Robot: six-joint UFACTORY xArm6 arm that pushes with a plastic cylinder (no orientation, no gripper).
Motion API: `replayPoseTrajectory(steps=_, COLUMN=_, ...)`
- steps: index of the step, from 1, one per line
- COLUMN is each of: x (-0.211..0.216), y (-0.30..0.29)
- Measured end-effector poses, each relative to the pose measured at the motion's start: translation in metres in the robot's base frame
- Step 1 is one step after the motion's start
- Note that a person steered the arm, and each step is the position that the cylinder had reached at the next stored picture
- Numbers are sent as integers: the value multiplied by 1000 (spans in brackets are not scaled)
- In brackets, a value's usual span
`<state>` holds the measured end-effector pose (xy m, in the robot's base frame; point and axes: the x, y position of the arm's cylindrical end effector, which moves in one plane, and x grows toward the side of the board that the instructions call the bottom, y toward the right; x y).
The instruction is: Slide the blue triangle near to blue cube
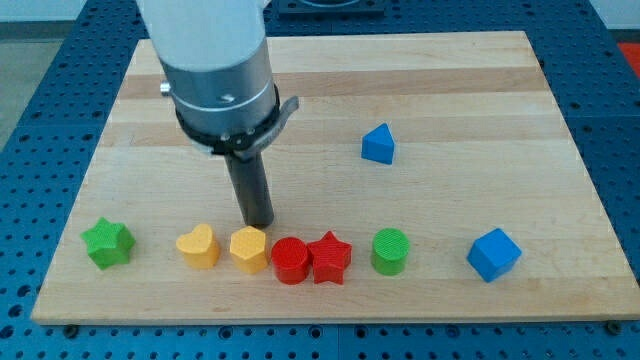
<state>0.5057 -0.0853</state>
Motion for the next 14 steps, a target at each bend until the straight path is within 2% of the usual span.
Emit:
replayPoseTrajectory(steps=1, x=-69, y=19)
replayPoseTrajectory(steps=2, x=-124, y=67)
replayPoseTrajectory(steps=3, x=-127, y=93)
replayPoseTrajectory(steps=5, x=-86, y=130)
replayPoseTrajectory(steps=9, x=-91, y=149)
replayPoseTrajectory(steps=10, x=-78, y=156)
replayPoseTrajectory(steps=12, x=-69, y=224)
replayPoseTrajectory(steps=14, x=-69, y=243)
